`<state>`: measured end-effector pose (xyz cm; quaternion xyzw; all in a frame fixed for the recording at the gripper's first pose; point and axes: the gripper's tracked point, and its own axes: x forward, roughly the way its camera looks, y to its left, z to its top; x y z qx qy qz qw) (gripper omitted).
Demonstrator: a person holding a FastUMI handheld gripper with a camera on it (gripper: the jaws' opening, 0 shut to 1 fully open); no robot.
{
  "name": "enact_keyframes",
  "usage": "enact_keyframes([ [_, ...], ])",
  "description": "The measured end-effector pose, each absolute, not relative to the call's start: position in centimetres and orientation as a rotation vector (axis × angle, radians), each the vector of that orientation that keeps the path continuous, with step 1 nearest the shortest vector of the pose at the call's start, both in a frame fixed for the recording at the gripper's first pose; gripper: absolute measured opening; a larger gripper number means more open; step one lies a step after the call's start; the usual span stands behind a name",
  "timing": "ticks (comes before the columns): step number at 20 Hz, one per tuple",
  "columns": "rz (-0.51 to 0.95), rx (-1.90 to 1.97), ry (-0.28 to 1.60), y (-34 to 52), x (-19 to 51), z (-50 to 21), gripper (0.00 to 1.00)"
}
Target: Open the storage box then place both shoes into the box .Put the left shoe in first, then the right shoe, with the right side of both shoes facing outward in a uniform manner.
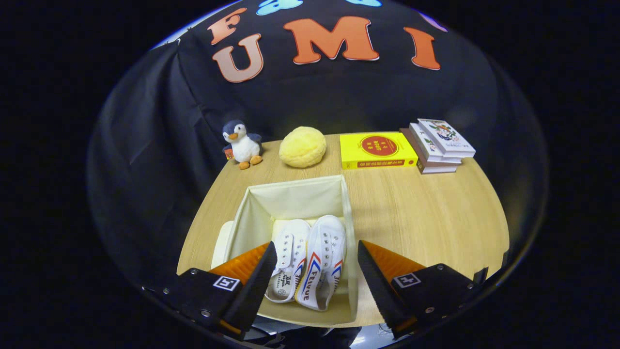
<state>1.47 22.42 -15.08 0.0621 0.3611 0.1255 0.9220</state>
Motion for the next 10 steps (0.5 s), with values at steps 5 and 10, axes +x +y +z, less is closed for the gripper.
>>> enact_keyframes([
  [5,0.24,0.157,0.611,17.7,1.7,-9.3,0.99],
  [10,0.134,0.133,0.461,9.2,1.9,-4.4,0.99],
])
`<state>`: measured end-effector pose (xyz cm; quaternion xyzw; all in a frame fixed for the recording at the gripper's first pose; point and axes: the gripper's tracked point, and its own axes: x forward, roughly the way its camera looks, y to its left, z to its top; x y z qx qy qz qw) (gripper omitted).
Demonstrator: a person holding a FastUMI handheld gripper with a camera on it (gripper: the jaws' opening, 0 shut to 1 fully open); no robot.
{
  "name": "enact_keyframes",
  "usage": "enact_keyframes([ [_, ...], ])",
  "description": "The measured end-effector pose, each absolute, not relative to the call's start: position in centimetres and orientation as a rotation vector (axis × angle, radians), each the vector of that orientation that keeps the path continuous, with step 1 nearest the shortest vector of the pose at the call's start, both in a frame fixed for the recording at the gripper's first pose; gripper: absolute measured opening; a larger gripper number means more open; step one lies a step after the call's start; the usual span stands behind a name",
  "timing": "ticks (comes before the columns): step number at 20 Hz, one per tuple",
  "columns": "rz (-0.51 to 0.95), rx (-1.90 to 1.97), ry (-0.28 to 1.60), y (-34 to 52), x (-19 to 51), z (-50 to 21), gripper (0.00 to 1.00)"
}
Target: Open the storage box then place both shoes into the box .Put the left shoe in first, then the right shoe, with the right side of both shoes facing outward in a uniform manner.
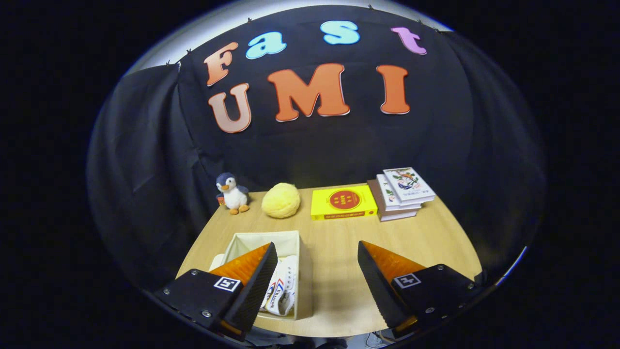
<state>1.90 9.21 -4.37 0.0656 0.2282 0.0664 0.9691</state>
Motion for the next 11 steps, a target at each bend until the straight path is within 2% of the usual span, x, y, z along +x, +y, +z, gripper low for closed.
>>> enact_keyframes([
  [5,0.084,0.09,0.377,0.8,1.3,-1.3,0.99],
  [11,0.053,0.114,0.34,-6.7,1.1,-1.5,0.99],
])
